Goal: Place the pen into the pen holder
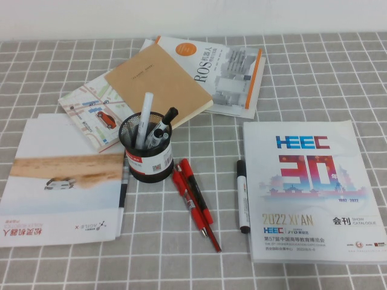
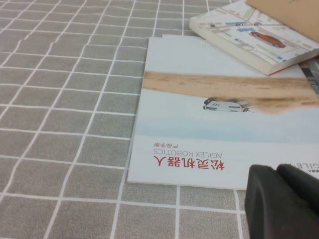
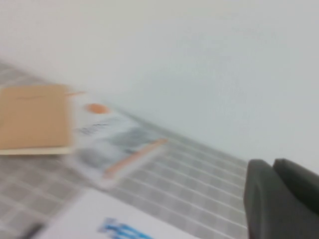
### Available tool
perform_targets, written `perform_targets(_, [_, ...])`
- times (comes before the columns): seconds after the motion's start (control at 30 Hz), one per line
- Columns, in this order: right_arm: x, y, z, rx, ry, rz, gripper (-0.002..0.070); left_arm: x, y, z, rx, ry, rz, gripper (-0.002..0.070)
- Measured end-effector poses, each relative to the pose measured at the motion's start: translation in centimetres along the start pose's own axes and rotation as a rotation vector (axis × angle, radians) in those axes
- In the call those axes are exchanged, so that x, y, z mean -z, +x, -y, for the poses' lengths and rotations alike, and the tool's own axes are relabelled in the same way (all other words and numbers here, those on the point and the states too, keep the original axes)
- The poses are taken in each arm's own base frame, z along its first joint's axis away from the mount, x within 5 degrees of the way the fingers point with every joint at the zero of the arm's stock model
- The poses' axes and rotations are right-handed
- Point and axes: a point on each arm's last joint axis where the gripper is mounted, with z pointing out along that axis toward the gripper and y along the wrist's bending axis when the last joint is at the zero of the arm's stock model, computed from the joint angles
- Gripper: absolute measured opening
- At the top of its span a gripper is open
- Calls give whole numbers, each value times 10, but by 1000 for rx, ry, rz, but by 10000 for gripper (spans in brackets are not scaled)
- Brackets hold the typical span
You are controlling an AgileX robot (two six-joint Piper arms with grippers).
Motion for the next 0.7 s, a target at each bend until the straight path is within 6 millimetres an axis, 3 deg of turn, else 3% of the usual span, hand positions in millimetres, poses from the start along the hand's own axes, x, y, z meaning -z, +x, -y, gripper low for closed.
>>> perform_targets(0.27, [49, 30, 13, -12, 266, 63, -13, 0, 0, 0, 0, 0, 0, -3])
perform_targets(0.7, [59, 45, 5, -111, 262, 116, -13, 0, 0, 0, 0, 0, 0, -3])
